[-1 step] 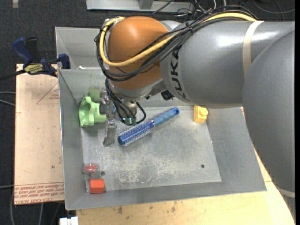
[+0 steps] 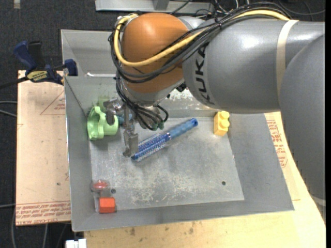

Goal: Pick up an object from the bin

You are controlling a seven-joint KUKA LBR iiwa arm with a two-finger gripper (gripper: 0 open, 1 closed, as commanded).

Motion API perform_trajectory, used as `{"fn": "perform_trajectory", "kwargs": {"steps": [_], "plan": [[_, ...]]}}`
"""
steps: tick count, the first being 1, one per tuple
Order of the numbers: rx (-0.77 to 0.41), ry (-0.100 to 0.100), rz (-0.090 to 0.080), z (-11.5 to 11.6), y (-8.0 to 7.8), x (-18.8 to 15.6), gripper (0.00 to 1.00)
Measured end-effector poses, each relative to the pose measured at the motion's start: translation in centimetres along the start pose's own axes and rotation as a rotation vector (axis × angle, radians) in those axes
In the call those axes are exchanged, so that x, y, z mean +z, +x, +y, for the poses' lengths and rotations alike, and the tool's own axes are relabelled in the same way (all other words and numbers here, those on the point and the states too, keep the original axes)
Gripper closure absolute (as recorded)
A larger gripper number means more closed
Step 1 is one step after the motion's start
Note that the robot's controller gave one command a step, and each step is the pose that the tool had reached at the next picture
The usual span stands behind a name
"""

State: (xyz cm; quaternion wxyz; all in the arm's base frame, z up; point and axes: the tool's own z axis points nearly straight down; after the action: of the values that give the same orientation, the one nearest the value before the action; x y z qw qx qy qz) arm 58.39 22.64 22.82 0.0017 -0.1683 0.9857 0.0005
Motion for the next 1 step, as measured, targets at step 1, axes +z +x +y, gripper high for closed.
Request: {"fn": "perform_trajectory", "kwargs": {"steps": [1], "plan": [[0.181, 0.001, 0.01, -4.83, 3.22, 8.72, 0.0]]}}
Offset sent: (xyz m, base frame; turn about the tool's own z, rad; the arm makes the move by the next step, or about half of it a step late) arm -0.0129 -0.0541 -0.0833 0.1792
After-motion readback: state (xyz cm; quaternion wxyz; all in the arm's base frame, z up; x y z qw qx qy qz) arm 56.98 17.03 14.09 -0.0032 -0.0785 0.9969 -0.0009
